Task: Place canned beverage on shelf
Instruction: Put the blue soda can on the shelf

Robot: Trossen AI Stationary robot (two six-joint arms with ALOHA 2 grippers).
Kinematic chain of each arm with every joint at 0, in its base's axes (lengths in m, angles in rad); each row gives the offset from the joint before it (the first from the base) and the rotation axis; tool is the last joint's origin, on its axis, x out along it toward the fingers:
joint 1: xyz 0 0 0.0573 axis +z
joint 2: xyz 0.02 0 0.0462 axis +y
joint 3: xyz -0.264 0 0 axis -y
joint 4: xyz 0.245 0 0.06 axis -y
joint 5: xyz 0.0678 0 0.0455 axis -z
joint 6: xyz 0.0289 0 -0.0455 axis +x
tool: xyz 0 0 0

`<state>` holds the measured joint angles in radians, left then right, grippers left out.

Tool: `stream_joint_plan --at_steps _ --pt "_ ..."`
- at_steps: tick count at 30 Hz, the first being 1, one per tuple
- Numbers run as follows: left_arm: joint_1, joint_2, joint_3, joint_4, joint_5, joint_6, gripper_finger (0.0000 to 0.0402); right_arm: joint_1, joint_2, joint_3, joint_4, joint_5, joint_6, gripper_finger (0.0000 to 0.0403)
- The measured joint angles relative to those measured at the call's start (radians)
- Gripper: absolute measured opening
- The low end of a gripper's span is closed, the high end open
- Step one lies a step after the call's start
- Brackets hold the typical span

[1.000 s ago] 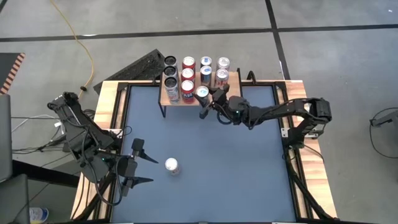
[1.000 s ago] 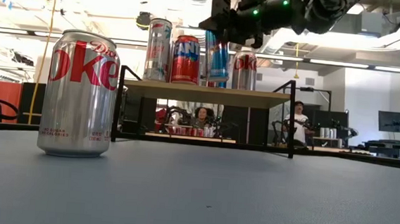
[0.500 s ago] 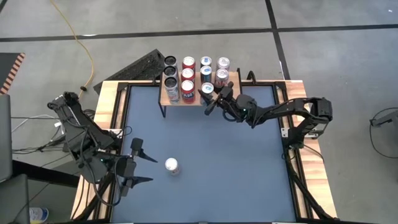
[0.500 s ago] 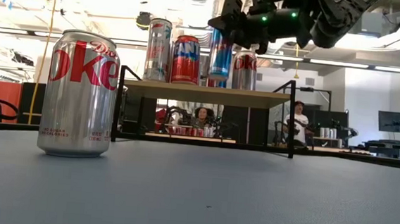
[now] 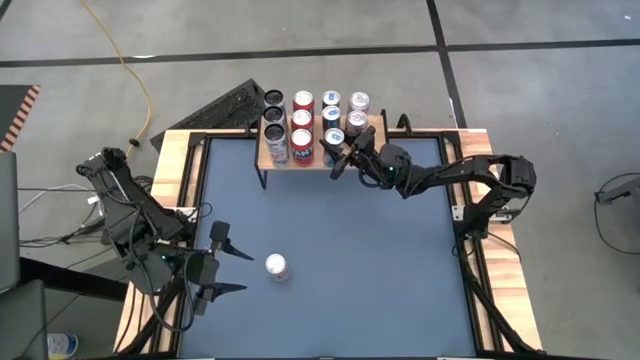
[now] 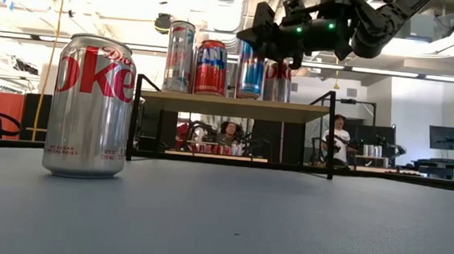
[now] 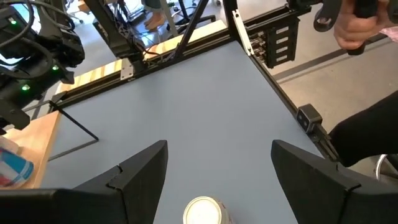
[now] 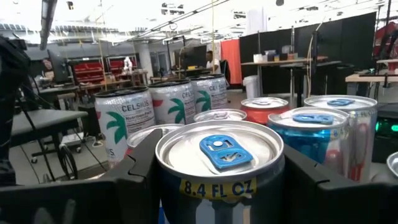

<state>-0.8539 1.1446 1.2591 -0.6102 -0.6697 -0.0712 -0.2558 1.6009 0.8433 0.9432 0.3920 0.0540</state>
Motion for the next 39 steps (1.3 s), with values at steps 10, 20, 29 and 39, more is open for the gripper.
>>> stream_joint_plan --at_steps 10,20,29,39 --pt "0.0 0.0 0.0 0.0 0.0 0.008 0.0275 -0.003 0.001 0.0 -0.051 -0.001 0.016 0.0216" --pt "0.0 0.0 0.0 -0.001 0.0 0.008 0.0275 -0.015 0.008 0.002 -0.041 -0.002 0.018 0.0273" --pt "0.0 0.0 0.0 -0.001 0.0 0.008 0.0275 -0.015 0.008 0.002 -0.034 -0.002 -0.008 0.0276" --pt "0.0 0.0 0.0 -0.001 0.0 0.008 0.0275 -0.015 0.008 0.002 -0.037 -0.029 -0.037 0.0277"
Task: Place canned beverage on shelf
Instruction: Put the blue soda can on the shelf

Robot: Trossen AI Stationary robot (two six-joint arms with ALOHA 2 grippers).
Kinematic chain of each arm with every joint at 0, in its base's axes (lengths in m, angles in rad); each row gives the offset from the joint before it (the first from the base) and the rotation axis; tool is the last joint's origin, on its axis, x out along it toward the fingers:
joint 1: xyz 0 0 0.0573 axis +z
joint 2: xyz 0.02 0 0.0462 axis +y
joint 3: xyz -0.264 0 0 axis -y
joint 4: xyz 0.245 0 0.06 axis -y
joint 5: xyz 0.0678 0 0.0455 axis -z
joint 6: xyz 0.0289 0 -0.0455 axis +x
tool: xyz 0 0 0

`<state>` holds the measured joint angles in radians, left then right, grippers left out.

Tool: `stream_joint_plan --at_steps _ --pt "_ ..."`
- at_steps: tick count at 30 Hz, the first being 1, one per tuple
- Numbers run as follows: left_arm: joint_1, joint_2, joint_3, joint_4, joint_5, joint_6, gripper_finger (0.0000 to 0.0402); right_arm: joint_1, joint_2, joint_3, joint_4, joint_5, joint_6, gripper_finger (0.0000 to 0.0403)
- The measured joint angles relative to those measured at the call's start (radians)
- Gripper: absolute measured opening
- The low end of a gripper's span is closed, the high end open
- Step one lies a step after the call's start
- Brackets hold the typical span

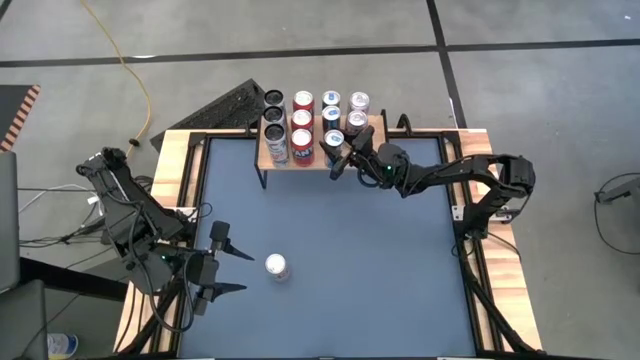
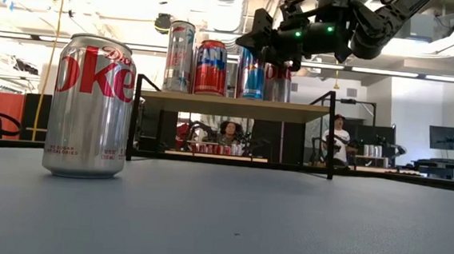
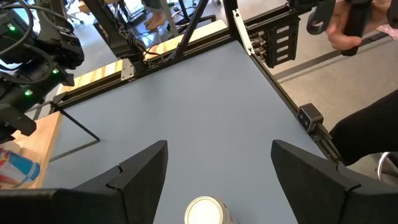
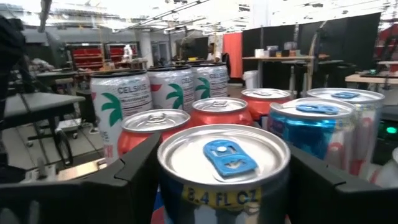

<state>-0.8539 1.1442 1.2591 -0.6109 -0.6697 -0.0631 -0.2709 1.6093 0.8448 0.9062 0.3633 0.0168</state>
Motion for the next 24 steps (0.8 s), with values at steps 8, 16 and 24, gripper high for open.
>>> stream_joint_plan --at_steps 8,16,24 --pt "0.0 0.0 0.0 0.0 0.0 -0.001 0.0275 0.003 0.0 0.0 0.002 -0.002 -0.017 0.0277" --pt "0.0 0.0 0.0 -0.002 0.035 -0.004 0.0275 0.026 0.001 0.045 -0.016 0.002 -0.106 0.0277" --pt "0.0 0.0 0.0 -0.005 0.035 -0.02 0.0275 0.036 -0.014 0.106 -0.108 0.039 -0.182 0.0277"
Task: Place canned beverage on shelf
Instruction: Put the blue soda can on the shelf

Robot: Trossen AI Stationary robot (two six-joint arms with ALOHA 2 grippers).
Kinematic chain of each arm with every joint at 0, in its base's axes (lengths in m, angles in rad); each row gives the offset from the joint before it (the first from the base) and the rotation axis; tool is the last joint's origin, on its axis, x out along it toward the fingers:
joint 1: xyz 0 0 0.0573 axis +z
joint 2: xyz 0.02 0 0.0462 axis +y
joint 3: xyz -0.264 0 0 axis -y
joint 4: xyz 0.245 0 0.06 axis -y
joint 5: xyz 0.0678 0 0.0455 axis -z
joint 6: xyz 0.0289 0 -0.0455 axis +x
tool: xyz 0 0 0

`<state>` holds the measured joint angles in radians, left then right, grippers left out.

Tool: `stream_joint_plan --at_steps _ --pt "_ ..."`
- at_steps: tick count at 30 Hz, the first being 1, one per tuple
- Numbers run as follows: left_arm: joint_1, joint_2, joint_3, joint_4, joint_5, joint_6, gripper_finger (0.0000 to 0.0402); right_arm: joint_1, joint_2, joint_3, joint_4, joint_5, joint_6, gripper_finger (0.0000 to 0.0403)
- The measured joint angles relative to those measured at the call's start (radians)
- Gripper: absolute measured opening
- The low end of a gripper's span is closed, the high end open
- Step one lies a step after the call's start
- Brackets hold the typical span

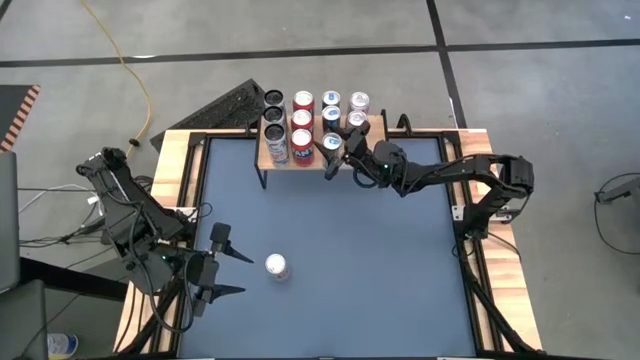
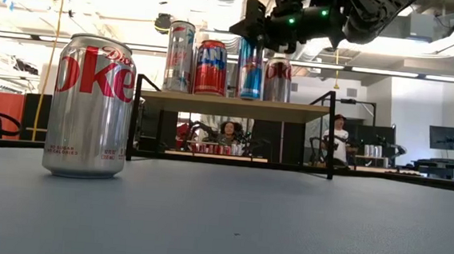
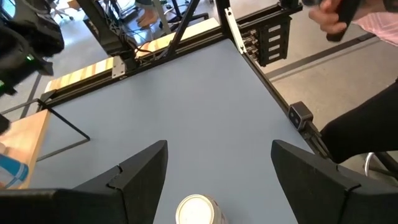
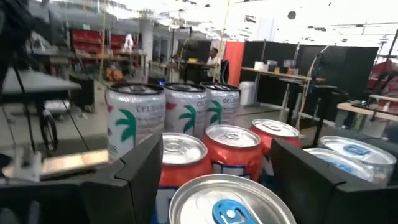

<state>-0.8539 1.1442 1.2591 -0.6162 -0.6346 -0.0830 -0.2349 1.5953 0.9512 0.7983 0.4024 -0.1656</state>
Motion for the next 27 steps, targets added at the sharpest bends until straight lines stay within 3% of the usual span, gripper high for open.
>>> stream_joint_plan --at_steps 5,10,16,19,25,27 --pt "0.0 0.0 0.0 -0.001 0.0 0.0 0.0275 0.022 -0.092 0.012 -0.089 0.096 -0.068 0.0277" --pt "0.0 0.0 0.0 0.0 0.0 0.0 0.0275 0.039 -0.233 0.012 -0.204 0.1 -0.062 0.0277" --pt "0.0 0.0 0.0 0.001 -0.003 -0.007 0.0275 0.146 -0.351 0.013 -0.48 0.088 -0.017 0.0255" --pt "0.0 0.0 0.0 0.002 -0.003 -0.007 0.0275 0.219 -0.338 0.011 -0.613 0.142 0.018 0.0201" --pt "0.0 0.0 0.0 0.002 -0.006 -0.006 0.0275 0.27 -0.229 0.011 -0.637 0.202 0.067 0.003" --pt "0.0 0.0 0.0 0.002 -0.006 -0.006 0.0275 0.266 -0.184 0.009 -0.634 0.256 0.091 0.0011"
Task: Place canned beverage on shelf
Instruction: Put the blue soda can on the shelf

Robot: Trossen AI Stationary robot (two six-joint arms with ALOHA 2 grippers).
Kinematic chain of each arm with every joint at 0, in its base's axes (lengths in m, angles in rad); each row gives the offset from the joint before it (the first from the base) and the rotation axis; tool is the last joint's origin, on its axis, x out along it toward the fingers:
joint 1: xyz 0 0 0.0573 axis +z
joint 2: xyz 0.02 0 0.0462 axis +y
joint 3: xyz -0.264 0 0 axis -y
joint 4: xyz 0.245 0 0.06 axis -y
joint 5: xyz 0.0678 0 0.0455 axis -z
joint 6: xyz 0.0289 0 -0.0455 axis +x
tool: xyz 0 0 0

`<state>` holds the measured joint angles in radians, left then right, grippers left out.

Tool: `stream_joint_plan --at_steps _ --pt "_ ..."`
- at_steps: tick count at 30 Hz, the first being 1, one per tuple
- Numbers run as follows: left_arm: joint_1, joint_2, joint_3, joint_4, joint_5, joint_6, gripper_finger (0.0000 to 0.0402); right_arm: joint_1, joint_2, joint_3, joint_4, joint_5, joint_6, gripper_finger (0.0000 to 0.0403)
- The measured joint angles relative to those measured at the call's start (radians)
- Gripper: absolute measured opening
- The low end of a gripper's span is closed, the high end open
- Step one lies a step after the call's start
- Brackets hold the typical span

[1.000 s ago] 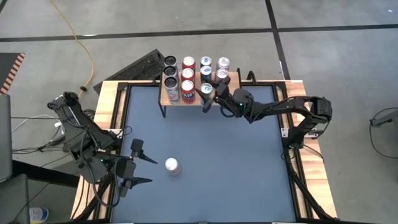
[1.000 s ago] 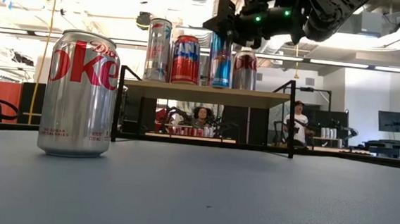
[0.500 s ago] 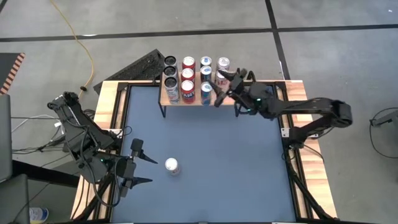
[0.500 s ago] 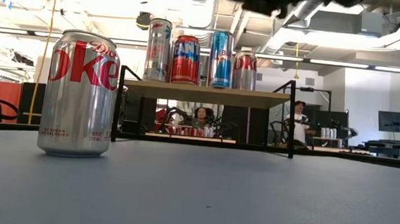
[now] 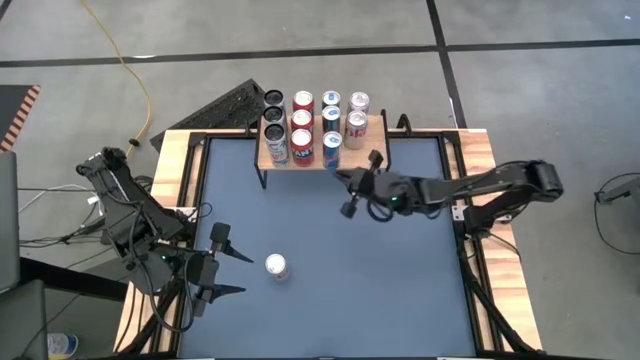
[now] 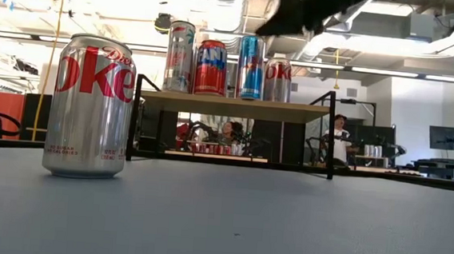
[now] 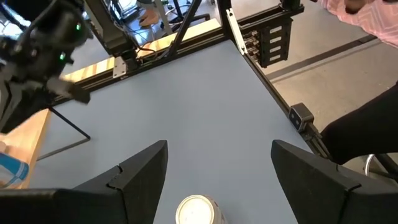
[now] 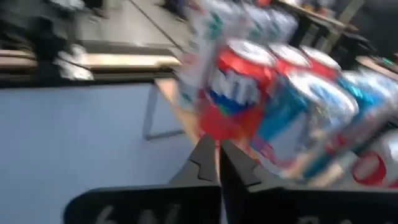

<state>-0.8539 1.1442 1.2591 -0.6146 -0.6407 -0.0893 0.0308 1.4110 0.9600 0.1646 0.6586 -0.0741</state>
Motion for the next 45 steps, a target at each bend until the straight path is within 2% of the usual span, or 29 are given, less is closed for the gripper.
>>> stream_joint_plan --at_steps 4,11,19,28,36,41,45 --pt "0.0 0.0 0.0 -0.002 0.005 0.0 0.0275 -0.025 0.066 0.001 0.021 0.002 0.062 0.0013" --pt "0.0 0.0 0.0 -0.004 0.005 0.018 0.0275 -0.065 0.145 0.002 0.114 -0.008 0.048 0.0003" --pt "0.0 0.0 0.0 -0.008 0.004 0.017 0.0275 -0.103 0.149 0.002 0.106 -0.011 0.019 0.0" --pt "0.0 0.0 0.0 -0.008 0.003 0.018 0.0275 -0.163 0.147 0.002 0.112 -0.113 0.016 0.0" --pt "0.0 0.0 0.0 -0.008 0.0 0.026 0.0275 -0.195 0.147 0.002 0.112 -0.128 0.015 0.0" --pt "0.0 0.0 0.0 -0.008 0.0 0.022 0.0275 -0.156 0.134 0.002 0.095 -0.156 0.016 0.0" --pt "0.0 0.0 0.0 -0.008 0.002 0.011 0.0275 -0.088 0.073 0.002 0.022 -0.069 -0.01 0.0"
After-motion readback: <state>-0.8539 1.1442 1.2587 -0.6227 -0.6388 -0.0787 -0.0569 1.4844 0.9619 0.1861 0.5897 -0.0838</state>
